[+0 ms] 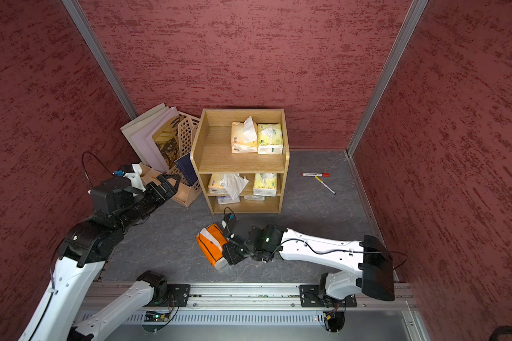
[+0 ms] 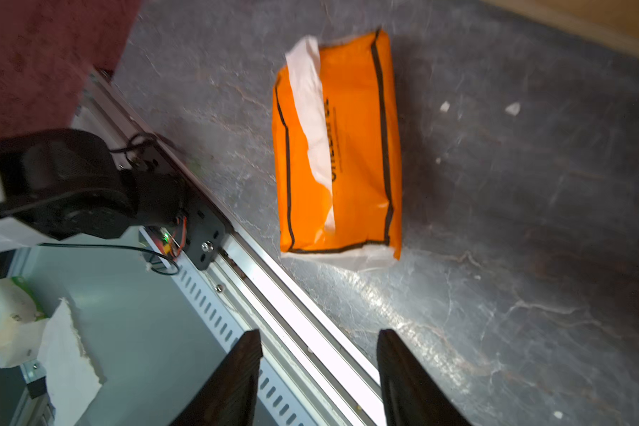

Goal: Remove the tissue boxes from the shelf
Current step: Adjust the box of tissues at the center of the board.

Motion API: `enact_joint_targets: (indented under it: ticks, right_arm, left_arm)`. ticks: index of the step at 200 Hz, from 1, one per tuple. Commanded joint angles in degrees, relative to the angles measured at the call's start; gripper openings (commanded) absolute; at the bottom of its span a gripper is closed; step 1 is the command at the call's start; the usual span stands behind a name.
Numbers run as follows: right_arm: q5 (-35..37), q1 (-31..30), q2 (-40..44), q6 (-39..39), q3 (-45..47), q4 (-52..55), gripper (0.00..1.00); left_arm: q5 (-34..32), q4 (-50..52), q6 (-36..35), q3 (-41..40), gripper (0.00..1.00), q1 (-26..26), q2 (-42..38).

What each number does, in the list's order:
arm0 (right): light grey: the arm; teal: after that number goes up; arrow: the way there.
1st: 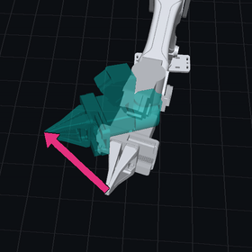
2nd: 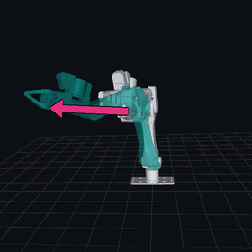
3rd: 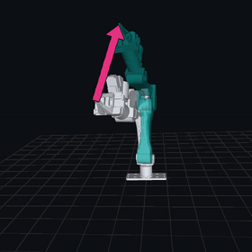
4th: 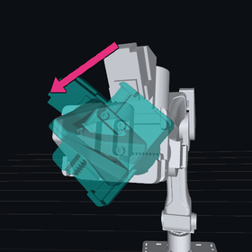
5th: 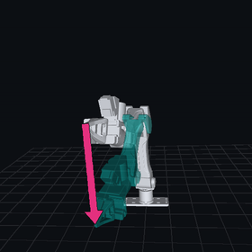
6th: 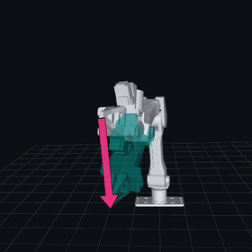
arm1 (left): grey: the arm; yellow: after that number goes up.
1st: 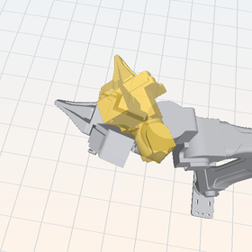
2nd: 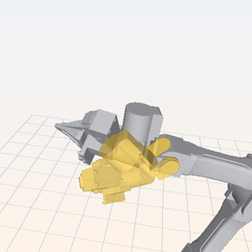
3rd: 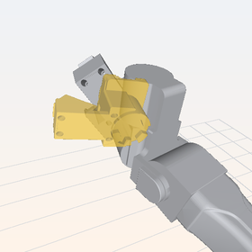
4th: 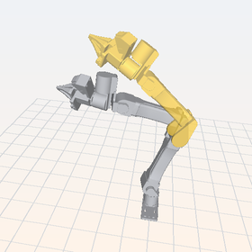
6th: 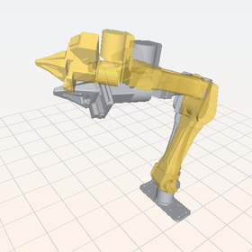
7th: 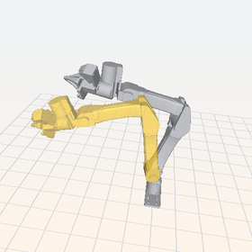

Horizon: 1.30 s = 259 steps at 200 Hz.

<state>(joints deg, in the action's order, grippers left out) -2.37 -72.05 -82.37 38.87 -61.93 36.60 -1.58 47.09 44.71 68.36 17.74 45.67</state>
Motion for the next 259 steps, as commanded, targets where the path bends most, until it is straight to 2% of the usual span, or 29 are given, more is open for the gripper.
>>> enact_joint_targets:
  ticks: [1, 62, 86, 122, 195, 230, 259]
  right_arm:
    - [3.0, -1.7, -4.7, 4.3, 0.1, -1.4, 0.53]
    - [4.8, -4.2, -18.0, 2.1, -13.1, 3.9, 0.58]
    - [5.2, -4.3, -20.0, 1.7, -14.3, 5.6, 0.59]
    - [9.8, -3.9, -20.1, 2.8, -13.0, 10.8, 0.59]
    - [12.7, 0.4, -8.9, 2.5, -4.5, 12.3, 0.59]
    - [11.8, 0.5, 2.4, -0.7, -3.3, 8.9, 0.59]
    - [16.1, 1.2, 12.4, -0.9, -6.3, 9.4, 0.59]
  left_arm:
    - [1.1, -4.0, 3.3, -0.2, 1.00, -0.1, 0.0]
    - [-2.1, 1.5, -0.8, 4.2, 1.00, -0.1, -0.1]
    - [-2.0, 2.2, -0.8, 4.1, 1.00, -0.1, -0.5]
    - [-1.3, 2.2, -0.8, 3.8, 1.00, 0.0, -0.1]
    - [1.3, 0.3, -0.7, 4.2, 1.00, -0.1, 2.4]
    - [2.3, -0.6, -1.2, 4.6, 1.00, 0.0, 3.3]
    - [3.1, -0.7, -3.2, 6.3, 1.00, 0.0, 4.6]
